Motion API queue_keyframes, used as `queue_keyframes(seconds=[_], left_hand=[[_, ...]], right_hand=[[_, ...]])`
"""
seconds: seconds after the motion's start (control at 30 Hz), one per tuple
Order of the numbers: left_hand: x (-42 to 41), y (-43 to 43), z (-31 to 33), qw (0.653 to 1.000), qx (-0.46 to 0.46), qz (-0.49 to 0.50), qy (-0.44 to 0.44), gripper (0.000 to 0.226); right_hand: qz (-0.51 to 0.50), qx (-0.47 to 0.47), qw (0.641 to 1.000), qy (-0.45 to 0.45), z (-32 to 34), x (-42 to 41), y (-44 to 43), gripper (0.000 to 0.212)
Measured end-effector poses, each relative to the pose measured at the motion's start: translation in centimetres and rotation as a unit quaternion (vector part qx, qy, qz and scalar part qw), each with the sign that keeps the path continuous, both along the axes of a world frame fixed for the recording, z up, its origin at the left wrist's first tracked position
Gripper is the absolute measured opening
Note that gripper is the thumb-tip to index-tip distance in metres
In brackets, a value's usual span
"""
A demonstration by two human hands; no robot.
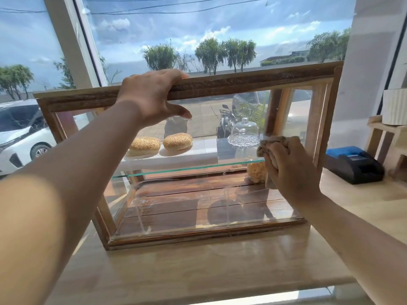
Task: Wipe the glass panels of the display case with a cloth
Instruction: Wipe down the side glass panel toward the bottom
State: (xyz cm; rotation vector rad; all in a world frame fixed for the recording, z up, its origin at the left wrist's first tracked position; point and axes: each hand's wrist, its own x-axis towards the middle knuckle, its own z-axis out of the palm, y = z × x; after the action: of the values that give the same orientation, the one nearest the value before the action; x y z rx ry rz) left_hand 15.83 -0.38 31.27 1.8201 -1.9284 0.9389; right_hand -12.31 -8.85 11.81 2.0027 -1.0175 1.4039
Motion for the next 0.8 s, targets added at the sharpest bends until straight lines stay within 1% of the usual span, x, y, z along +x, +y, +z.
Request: queue_keyframes(seconds=[0.07,0.1,0.13,0.17,0.23,0.27,0.3,0.33,0.4,0.53,0.6,0.63,0.7,0.8], left_hand=[[0.0,0.0,0.0,1.0,0.002,0.003,0.002,0.077],[0.0,0.0,0.0,1.0,0.003,0.005,0.003,0.078],[0.0,0.0,0.0,1.0,0.004,0.008,0.004,0.078],[0.0,0.0,0.0,1.0,0.004,0.011,0.006,0.079],[-0.1,0.1,0.0,1.0,0.004,0.013,0.008,0.079],[-0.1,0.1,0.0,1.0,0.003,0.012,0.011,0.079],[-0.1,0.1,0.0,1.0,0.002,0.011,0.012,0.078],[-0.1,0.1,0.0,1.0,0.002,0.009,0.012,0.079],[-0.2,0.1,-0.1,1.0,0.0,0.009,0.012,0.079],[-0.2,0.2,-0.1,1.0,0.004,0.014,0.015,0.079],[-0.3,0.2,0.0,1.0,0.007,0.014,0.014,0.079],[-0.3,0.2,0.0,1.0,0.008,0.014,0.014,0.079],[-0.4,0.2,-0.1,1.0,0.008,0.017,0.014,0.079],[-0.2,0.2,0.0,1.0,0.006,0.019,0.015,0.079]], right_hand=[[0.0,0.039,0.999,0.038,-4.9,-0.3,0.5,0.02],[-0.011,0.072,0.996,0.06,-7.5,-0.7,0.7,0.02],[-0.022,0.099,0.991,0.089,-10.2,-1.1,0.9,0.013],[-0.031,0.126,0.985,0.117,-12.1,-1.4,1.6,0.016],[-0.033,0.165,0.971,0.171,-14.1,-2.0,2.1,0.045],[-0.025,0.161,0.971,0.175,-13.7,-2.2,1.9,0.052],[-0.014,0.143,0.975,0.17,-12.5,-2.2,1.6,0.051],[0.003,0.116,0.981,0.156,-10.9,-2.1,1.0,0.041],[0.037,0.062,0.989,0.131,-6.3,-1.5,0.2,0.011],[0.029,-0.056,0.997,0.051,5.0,0.4,-0.7,0.019],[0.008,-0.075,0.997,0.021,8.8,1.0,-0.9,0.019],[0.0,-0.074,0.997,0.011,9.3,1.2,-0.9,0.019],[-0.006,-0.067,0.998,-0.003,7.9,1.5,-0.7,0.018],[0.009,-0.048,0.999,0.012,1.4,1.4,0.1,0.017]])
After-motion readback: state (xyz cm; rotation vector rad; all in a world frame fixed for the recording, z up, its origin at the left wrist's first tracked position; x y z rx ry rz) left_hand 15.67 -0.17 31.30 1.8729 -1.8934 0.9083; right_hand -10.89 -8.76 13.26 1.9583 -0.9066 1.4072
